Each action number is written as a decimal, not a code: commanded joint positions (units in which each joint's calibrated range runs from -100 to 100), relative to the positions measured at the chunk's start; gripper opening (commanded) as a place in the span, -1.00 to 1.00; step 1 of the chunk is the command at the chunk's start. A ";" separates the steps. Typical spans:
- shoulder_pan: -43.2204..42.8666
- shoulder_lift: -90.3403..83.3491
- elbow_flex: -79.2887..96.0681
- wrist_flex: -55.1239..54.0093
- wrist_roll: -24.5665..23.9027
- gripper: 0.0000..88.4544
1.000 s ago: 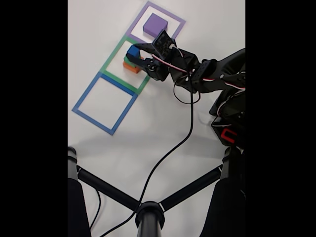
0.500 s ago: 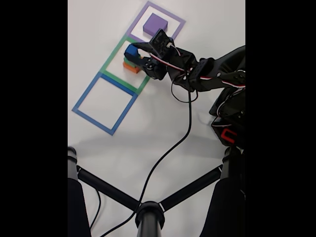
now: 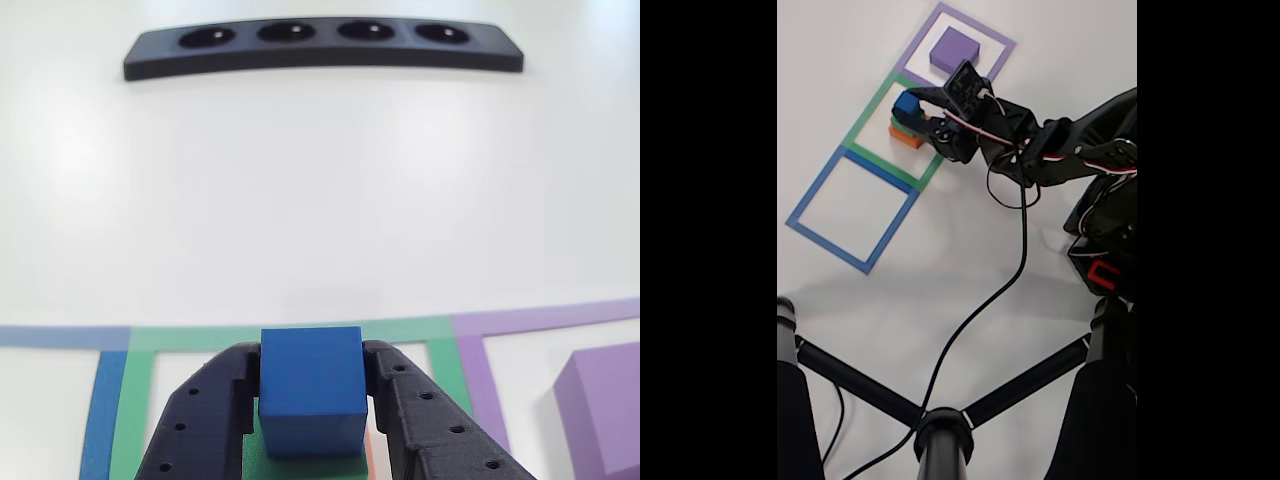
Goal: Tower of hanoi
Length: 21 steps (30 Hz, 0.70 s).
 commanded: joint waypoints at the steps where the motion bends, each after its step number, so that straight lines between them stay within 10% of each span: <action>1: 0.25 -0.12 -1.95 -1.45 0.59 -0.70; 21: 0.17 -9.17 -5.40 5.59 0.59 -0.51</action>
